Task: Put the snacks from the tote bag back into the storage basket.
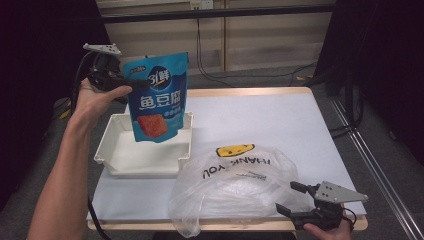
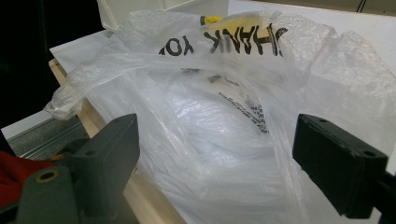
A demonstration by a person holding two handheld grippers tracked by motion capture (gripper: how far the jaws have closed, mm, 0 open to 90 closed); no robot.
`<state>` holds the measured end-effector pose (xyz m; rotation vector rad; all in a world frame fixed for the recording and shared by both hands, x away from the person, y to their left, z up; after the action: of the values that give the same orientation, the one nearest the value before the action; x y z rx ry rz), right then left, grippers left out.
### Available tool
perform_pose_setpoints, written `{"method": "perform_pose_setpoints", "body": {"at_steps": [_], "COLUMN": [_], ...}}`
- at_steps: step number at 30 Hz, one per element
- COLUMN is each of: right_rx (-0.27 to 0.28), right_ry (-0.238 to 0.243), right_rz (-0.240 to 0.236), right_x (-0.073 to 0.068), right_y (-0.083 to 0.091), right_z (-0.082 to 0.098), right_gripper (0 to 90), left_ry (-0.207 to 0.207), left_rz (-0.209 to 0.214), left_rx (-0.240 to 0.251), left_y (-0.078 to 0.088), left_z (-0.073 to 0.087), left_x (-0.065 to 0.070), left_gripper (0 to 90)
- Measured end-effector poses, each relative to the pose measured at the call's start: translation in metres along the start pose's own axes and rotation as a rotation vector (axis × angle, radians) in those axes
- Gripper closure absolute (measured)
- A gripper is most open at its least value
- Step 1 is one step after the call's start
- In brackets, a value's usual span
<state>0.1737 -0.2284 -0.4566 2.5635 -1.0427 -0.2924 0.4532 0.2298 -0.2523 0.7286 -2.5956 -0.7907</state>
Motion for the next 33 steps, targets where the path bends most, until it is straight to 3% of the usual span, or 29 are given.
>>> {"method": "perform_pose_setpoints", "body": {"at_steps": [4,7,14,23,33], "right_rx": [-0.003,-0.001,-0.006,-0.004,-0.007], "right_ry": [-0.001,0.000,0.003,0.004,0.005], "right_rz": [0.003,-0.002,-0.004,-0.007,-0.008], "right_x": [0.000,0.000,0.000,0.001,0.001], "right_y": [0.000,0.000,-0.001,-0.001,0.000], "right_z": [0.000,0.000,0.000,0.001,0.001], "right_gripper": [14.6,14.6,14.6,14.6,14.6], "left_ry": [0.035,0.032,0.055,0.042,0.040], "left_rz": [-0.011,-0.018,-0.003,-0.006,0.002], "left_rx": [-0.022,-0.045,-0.030,-0.060,-0.046], "left_y": [-0.010,-0.018,-0.032,-0.050,-0.060], "left_z": [0.008,0.012,0.023,0.028,0.030], "left_x": [-0.007,-0.010,-0.016,-0.017,-0.022], "left_gripper": [90.0,90.0,90.0,90.0,90.0]}}
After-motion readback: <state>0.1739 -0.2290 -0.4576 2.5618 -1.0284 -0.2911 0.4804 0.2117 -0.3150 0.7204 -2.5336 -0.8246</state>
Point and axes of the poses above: each handheld gripper's, and its own axes: y roughly backward along the jaws, z roughly out of its underside, x roughly to its right, the point moved 3 cm from there along -y, roughly forward along the jaws, and after that the axes turned 6 degrees about y, right-handed, at the moved point
